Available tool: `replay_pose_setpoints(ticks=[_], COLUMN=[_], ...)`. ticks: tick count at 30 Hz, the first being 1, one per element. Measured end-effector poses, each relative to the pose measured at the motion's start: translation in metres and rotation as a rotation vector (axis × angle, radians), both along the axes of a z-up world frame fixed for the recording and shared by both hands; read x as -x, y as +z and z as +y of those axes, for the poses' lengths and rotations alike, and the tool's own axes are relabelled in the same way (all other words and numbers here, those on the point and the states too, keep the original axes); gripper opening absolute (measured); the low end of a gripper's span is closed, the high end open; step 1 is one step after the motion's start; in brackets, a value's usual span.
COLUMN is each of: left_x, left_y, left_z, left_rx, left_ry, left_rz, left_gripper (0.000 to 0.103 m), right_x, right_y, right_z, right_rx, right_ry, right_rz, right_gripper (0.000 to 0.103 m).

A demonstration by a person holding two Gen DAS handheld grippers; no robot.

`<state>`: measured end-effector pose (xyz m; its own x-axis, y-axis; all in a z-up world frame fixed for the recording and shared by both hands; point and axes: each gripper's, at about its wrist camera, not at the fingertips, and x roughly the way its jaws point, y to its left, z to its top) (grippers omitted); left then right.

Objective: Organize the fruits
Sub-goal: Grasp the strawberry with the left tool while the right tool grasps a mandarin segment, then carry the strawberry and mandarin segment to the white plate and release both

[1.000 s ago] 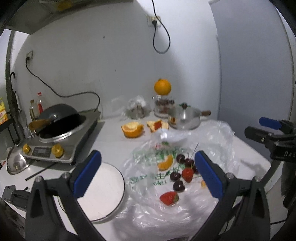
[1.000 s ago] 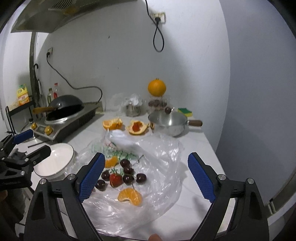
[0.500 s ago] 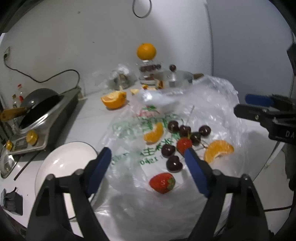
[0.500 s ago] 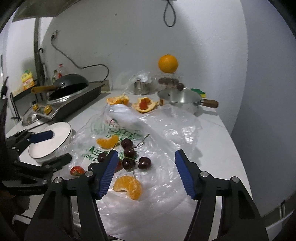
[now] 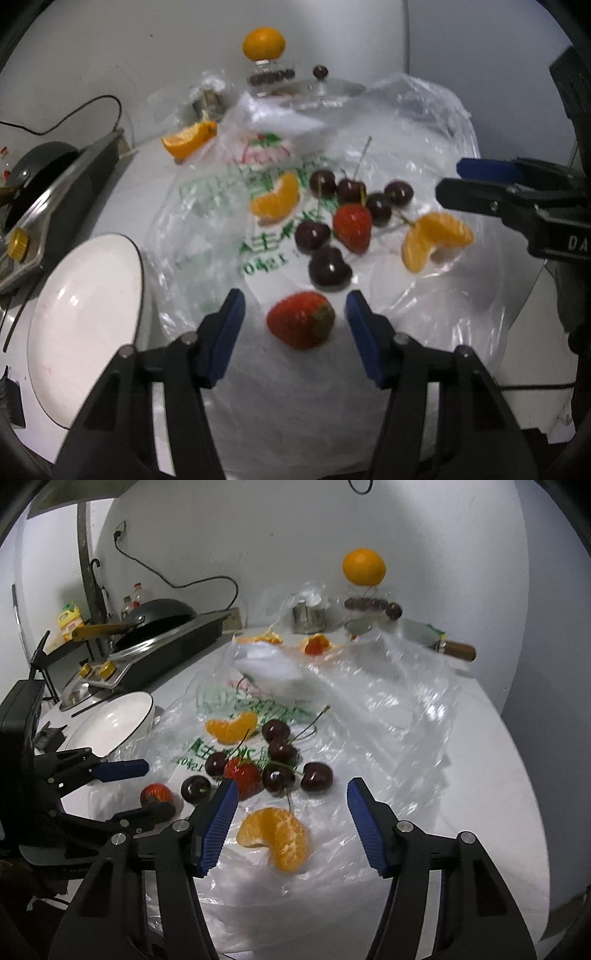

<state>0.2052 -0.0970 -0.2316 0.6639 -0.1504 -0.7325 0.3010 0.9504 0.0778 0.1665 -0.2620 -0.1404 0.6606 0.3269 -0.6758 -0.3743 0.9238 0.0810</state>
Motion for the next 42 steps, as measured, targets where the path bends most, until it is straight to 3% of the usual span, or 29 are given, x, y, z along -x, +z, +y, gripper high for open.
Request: replay_pose_setpoints(ticks=[5,11,15,24,30,42], left_x=[0.001,-0.001,-0.001,0.011,0.022,0.039], left_y=[-0.008,-0.007,-0.006,0.009,0.024,0.046], left_z=[0.000,0.001,0.006,0.006,0.004,0.015], left_rx=[-0.003,0.008,0.037,0.045,0.066,0.101], left_ry=[-0.013,-0.018,-0.016,-0.031,-0.055,-0.056], left_rz=[0.021,0.013,0.016,-0.057,-0.109,-0.169], left_gripper=[0.058,0.040,0.038,0.036,0.036,0.036], right_x=[0.001,-0.001,-0.003,0.005,0.012,0.027], right_y=[-0.013,-0.025,-0.037,-0.034,-0.026,0.010], right_z=[0.006,0.008,0.007,0.012,0.009,0.006], right_rx=[0.014,0.021,0.023,0.059,0.071,0.088], right_ry=[0.034,0.043,0.044,0.057,0.050,0.011], right_rz=[0.040,0.085,0.116,0.073,0.049,-0.047], right_gripper=[0.060,0.060,0.058,0.029,0.023,0.022])
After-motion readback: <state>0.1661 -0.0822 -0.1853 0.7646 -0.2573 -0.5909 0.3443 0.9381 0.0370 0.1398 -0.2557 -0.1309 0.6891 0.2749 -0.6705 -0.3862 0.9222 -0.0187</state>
